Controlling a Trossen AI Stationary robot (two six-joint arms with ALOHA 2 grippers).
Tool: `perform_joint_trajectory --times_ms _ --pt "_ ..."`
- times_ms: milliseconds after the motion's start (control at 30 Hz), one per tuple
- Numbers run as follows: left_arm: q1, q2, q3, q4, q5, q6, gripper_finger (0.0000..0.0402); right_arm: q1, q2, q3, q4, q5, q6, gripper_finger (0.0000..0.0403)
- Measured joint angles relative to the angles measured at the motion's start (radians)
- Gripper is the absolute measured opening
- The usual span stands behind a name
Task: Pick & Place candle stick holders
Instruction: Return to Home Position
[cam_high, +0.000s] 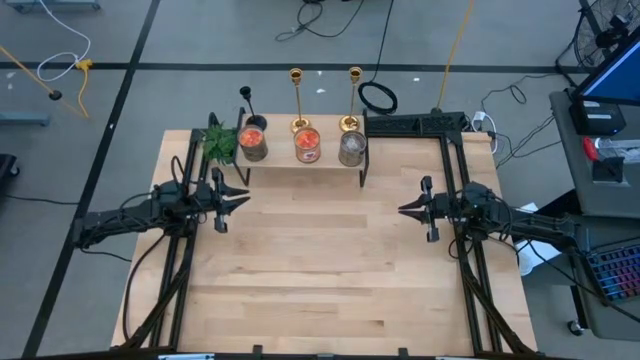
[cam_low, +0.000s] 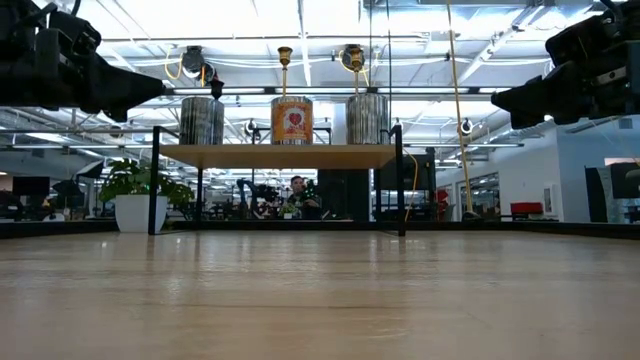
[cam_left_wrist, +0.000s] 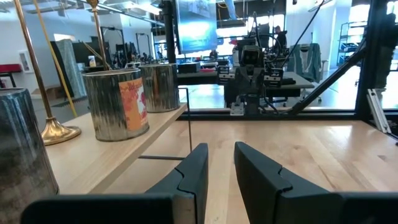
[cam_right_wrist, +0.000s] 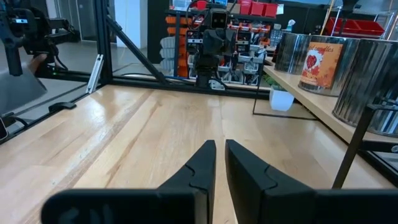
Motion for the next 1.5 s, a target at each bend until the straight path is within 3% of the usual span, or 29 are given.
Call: perform_joint_trajectory --times_ms 1500 --pt "0.000 0.000 0.000 0.006 -0.001 0.000 0.0086 0.000 0.000 -0.001 0.000 0.000 0.000 0.0029"
